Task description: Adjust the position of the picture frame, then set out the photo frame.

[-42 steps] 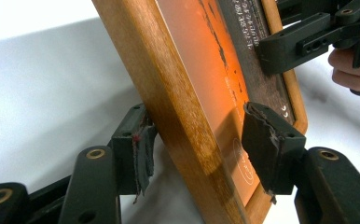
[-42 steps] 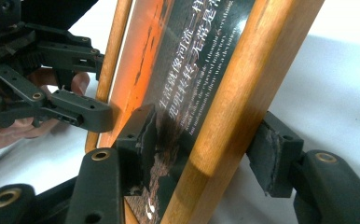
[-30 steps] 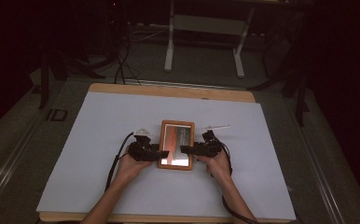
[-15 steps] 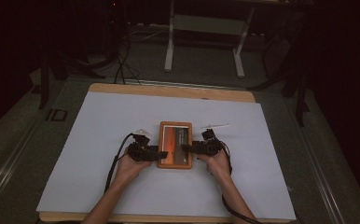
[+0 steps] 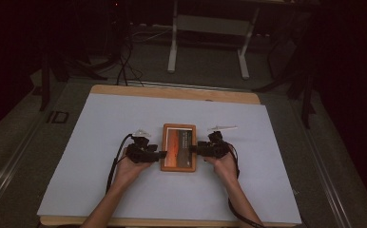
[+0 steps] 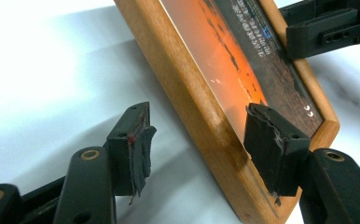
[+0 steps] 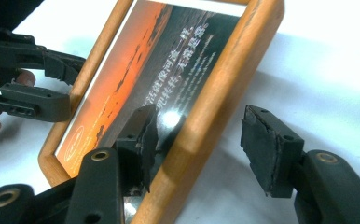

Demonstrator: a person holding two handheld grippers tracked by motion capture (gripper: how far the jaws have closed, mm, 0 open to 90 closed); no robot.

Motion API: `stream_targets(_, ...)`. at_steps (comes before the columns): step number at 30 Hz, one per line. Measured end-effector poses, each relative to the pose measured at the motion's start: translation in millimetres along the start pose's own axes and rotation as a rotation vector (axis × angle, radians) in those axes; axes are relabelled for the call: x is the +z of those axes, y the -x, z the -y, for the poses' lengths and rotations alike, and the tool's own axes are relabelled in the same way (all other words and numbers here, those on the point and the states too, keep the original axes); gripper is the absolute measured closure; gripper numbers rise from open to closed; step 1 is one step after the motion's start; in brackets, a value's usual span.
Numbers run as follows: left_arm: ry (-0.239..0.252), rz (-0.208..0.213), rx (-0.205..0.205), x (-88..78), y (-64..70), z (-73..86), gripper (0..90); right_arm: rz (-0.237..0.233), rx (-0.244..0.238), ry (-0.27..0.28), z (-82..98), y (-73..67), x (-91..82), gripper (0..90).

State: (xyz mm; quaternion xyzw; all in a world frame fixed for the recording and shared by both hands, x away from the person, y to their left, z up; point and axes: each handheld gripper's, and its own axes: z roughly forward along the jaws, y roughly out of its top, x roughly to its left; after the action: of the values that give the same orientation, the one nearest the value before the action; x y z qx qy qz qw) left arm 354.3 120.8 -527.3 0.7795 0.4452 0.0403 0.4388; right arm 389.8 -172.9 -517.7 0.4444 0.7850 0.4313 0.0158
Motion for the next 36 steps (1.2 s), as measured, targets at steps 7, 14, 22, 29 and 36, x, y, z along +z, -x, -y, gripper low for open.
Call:
stream_targets(7, 0.083, 0.0, 0.022, -9.9, 2.5, -2.0, 42.7, 0.027, -0.024, 0.047, -2.9, 1.1, -11.6, 50.1)
stream_targets(14, 0.122, 0.001, 0.029, -16.1, 2.2, -4.1, 42.6, 0.08, -0.096, 0.074, -8.5, -8.8, -17.0, 56.5)
stream_targets(22, 0.133, 0.002, 0.042, -19.7, 4.0, -4.8, 42.5, 0.098, -0.148, 0.096, -13.5, -24.6, -11.3, 58.4)
stream_targets(29, 0.131, 0.013, 0.049, -19.4, 4.8, -5.9, 41.3, 0.114, -0.212, 0.115, -10.8, -43.5, 2.0, 69.0)
stream_targets(36, 0.14, 0.012, 0.049, -21.7, 5.0, -5.8, 41.0, 0.184, -0.314, 0.108, -13.7, -52.1, 10.3, 84.4)
